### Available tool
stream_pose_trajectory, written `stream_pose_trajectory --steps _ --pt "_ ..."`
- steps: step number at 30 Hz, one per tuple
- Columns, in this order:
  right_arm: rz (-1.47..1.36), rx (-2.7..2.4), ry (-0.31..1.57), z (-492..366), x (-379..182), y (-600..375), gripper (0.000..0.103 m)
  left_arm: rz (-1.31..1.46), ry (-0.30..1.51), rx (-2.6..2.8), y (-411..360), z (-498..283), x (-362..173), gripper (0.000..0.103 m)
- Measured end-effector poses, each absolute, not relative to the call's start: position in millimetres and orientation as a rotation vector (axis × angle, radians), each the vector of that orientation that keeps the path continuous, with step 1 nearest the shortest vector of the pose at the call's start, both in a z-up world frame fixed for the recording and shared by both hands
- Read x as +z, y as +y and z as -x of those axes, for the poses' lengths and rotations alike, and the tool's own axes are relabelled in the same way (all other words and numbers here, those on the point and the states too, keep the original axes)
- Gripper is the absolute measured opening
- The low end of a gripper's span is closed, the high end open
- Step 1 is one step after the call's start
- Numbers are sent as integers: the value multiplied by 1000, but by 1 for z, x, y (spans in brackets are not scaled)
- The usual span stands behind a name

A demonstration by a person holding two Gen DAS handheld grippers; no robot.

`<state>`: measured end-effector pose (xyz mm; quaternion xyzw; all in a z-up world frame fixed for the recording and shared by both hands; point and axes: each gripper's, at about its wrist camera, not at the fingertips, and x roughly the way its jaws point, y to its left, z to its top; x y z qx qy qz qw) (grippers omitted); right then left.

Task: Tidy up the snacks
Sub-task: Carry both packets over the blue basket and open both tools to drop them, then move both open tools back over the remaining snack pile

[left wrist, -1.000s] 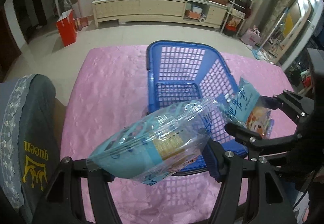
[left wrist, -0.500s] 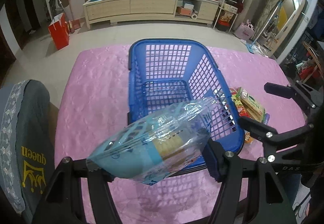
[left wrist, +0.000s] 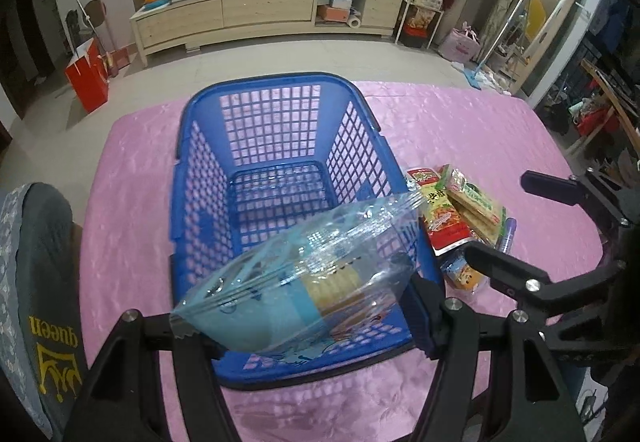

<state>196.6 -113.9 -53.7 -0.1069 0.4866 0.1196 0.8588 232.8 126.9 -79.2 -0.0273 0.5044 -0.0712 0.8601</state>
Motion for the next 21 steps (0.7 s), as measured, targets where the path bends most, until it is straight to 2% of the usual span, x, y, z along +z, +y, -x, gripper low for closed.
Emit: stream_pose_trajectory --steps 2,6,21 --pt "219 241 1022 -197 -54 -121 91 60 1064 -152 120 -237 -82 67" --pt "214 229 1007 -193 -49 -131 91 25 1051 -143 108 -235 -78 80" --pt "177 219 954 -146 -13 -163 91 1 973 -149 75 -188 -32 80"
